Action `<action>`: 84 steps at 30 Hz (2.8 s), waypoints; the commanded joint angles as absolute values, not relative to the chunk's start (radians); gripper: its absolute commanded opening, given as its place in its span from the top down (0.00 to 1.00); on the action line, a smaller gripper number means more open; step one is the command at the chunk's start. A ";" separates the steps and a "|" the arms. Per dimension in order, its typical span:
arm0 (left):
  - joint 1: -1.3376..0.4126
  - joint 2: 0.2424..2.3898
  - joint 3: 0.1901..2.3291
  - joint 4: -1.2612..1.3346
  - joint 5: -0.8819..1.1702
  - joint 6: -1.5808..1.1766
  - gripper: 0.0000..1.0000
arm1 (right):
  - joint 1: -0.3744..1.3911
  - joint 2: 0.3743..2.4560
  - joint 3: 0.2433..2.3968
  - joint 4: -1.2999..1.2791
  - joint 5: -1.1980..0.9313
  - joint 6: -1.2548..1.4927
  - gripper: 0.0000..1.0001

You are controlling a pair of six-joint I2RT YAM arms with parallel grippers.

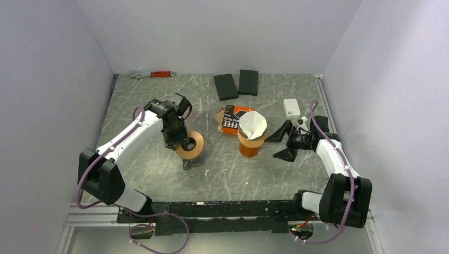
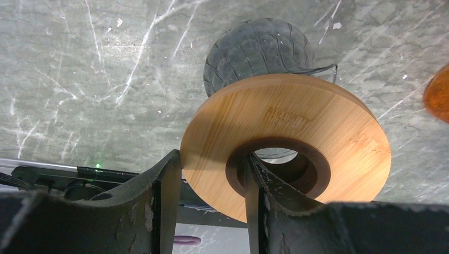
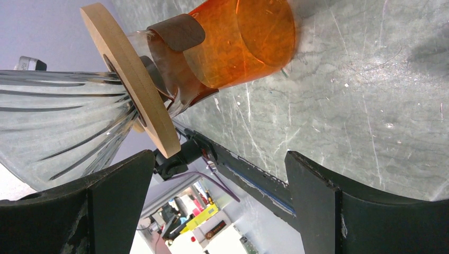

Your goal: Place the coffee filter in the dripper

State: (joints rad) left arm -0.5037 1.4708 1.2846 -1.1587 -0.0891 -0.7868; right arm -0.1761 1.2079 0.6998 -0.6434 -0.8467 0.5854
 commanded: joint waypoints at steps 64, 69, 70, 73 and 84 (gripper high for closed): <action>-0.496 1.422 1.524 -1.100 -0.219 -0.587 0.16 | -0.181 1.259 0.782 -0.644 -0.843 0.555 0.00; -0.442 1.455 1.533 -1.035 -0.129 -0.557 0.15 | -0.181 1.279 0.801 -0.650 -0.838 0.546 0.00; -0.430 1.470 1.538 -1.023 -0.108 -0.553 0.16 | -0.181 1.281 0.802 -0.650 -0.836 0.545 0.00; -0.387 1.516 1.551 -0.977 -0.037 -0.558 0.17 | -0.181 1.285 0.801 -0.650 -0.835 0.544 0.00; -0.213 1.713 1.543 -0.756 0.203 -0.782 0.25 | -0.183 1.290 0.782 -0.639 -0.835 0.546 0.00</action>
State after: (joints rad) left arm -0.2531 1.6783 1.5284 -0.8978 0.0792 -0.6678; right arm -0.1764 1.2842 0.7639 -0.6506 -0.8379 0.5587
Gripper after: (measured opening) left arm 0.767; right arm 0.994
